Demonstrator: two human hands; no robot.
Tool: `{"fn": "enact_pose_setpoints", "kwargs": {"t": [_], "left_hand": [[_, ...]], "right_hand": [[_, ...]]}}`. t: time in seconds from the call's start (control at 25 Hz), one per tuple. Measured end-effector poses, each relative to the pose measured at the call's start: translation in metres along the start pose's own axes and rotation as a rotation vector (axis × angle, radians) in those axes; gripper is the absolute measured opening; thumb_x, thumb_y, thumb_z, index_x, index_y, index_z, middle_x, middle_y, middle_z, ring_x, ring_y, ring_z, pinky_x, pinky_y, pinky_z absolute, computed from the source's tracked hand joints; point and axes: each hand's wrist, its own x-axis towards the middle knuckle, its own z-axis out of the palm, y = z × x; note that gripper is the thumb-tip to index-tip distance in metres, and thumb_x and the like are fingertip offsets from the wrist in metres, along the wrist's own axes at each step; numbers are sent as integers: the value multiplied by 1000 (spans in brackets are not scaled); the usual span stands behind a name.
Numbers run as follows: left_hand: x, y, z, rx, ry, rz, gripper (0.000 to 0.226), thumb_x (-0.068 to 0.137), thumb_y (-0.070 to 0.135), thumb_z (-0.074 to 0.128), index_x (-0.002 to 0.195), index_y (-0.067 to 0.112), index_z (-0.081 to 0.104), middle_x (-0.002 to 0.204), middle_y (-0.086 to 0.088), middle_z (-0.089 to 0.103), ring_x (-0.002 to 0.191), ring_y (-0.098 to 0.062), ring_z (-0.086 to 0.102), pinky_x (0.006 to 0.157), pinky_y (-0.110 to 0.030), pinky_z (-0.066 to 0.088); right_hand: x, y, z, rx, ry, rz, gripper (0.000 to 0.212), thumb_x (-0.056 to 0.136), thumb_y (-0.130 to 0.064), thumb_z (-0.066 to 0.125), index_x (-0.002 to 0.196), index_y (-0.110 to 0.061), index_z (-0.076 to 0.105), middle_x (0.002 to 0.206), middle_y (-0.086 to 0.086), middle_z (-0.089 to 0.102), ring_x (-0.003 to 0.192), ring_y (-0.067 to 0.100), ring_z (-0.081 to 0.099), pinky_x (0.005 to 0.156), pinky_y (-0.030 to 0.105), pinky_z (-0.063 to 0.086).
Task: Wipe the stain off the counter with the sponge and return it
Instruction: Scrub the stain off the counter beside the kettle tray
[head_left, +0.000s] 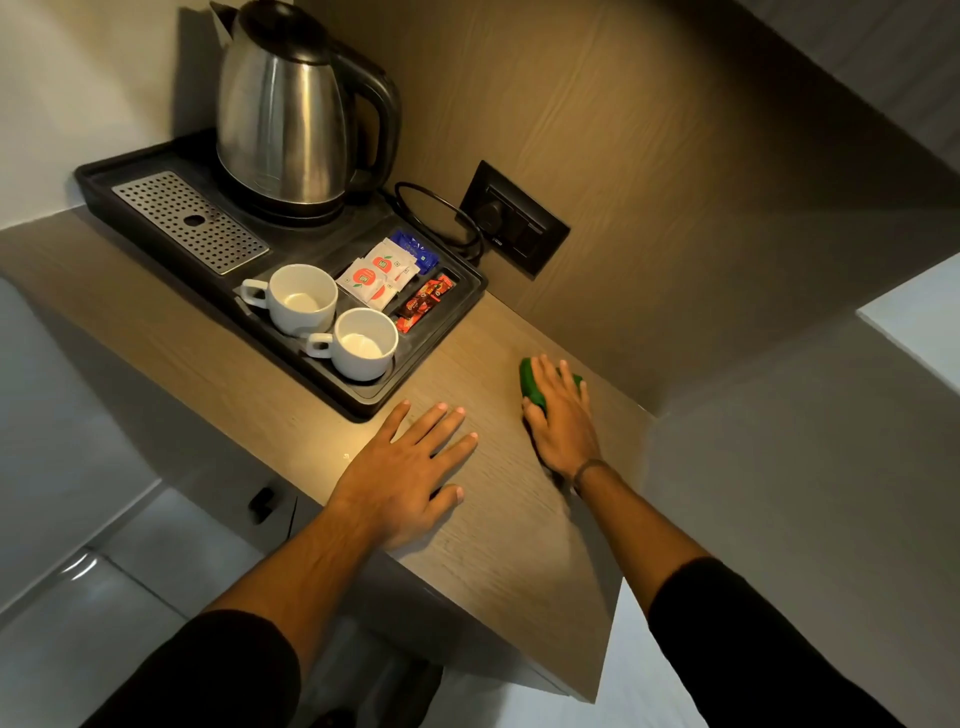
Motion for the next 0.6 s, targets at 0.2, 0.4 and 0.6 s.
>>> {"fn": "enact_pose_setpoints", "kwargs": {"t": [0.2, 0.4, 0.6], "left_hand": [[0, 1, 0, -9, -1, -4, 69, 106, 62, 19, 166, 32, 5, 177, 0, -8, 162, -21, -13, 130, -58, -1], [0, 0, 0, -9, 9, 1, 69, 106, 61, 22, 166, 31, 8, 177, -1, -5, 162, -21, -10, 130, -59, 1], [0, 1, -1, -2, 4, -9, 69, 106, 62, 20, 166, 32, 5, 177, -1, -6, 162, -22, -12, 130, -58, 0]], "right_hand": [[19, 7, -9, 27, 8, 184, 63, 108, -28, 45, 165, -23, 21, 174, 0, 18, 161, 25, 6, 129, 57, 5], [-10, -10, 6, 13, -74, -142, 69, 103, -32, 44, 165, -34, 13, 174, -5, 11, 161, 22, 1, 129, 54, -2], [-21, 31, -12, 10, -69, -16, 63, 107, -29, 45, 164, -29, 18, 172, -6, 11, 161, 22, 2, 129, 57, 4]]}}
